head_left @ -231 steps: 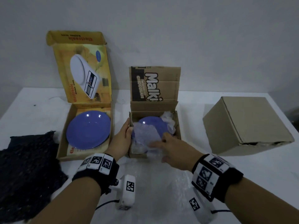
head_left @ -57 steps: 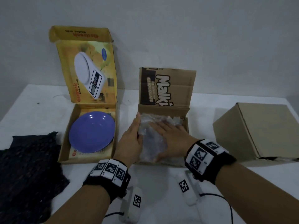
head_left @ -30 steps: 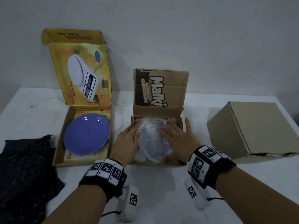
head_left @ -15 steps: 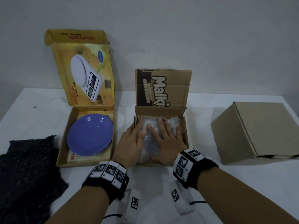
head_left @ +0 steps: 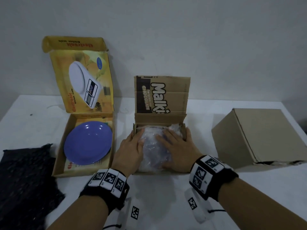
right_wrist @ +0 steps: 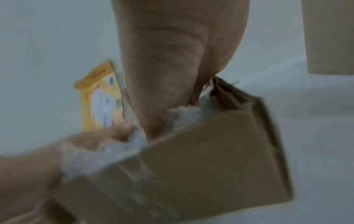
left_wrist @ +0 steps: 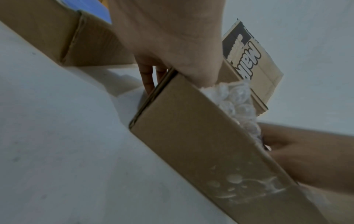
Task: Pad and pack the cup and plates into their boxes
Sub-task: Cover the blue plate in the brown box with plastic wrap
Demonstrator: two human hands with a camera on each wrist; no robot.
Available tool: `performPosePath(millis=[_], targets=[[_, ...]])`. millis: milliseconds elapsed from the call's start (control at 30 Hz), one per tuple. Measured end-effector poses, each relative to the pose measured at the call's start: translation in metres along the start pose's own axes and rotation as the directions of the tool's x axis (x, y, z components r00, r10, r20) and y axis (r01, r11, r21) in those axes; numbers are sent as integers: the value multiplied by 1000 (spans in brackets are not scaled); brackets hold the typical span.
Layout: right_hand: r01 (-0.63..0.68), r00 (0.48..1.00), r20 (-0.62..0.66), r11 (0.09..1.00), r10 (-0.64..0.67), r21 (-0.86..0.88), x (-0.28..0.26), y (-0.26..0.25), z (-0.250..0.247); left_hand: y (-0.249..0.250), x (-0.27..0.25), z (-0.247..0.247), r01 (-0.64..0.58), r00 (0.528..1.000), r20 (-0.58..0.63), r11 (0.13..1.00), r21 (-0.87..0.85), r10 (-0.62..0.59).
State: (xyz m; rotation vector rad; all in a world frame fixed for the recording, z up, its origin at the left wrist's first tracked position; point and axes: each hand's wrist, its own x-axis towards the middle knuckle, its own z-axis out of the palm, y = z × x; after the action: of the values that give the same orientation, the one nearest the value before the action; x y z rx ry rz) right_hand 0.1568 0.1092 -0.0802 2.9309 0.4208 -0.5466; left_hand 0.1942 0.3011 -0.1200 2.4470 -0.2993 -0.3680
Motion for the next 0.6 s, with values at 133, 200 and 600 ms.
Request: performPosePath(millis=[133, 200, 600], targets=[[-32, 826, -488, 889, 282, 458, 0, 4, -37, -1, 0, 0, -21, 1000, -14, 1000, -5, 21], [-36, 648, -541, 730, 537, 682, 6, 13, -51, -1, -2, 0, -47, 999, -25, 999, -23, 47], [83, 843, -164, 177, 512, 981, -30, 38, -33, 5, -18, -4, -72, 945, -287, 753, -654, -159]])
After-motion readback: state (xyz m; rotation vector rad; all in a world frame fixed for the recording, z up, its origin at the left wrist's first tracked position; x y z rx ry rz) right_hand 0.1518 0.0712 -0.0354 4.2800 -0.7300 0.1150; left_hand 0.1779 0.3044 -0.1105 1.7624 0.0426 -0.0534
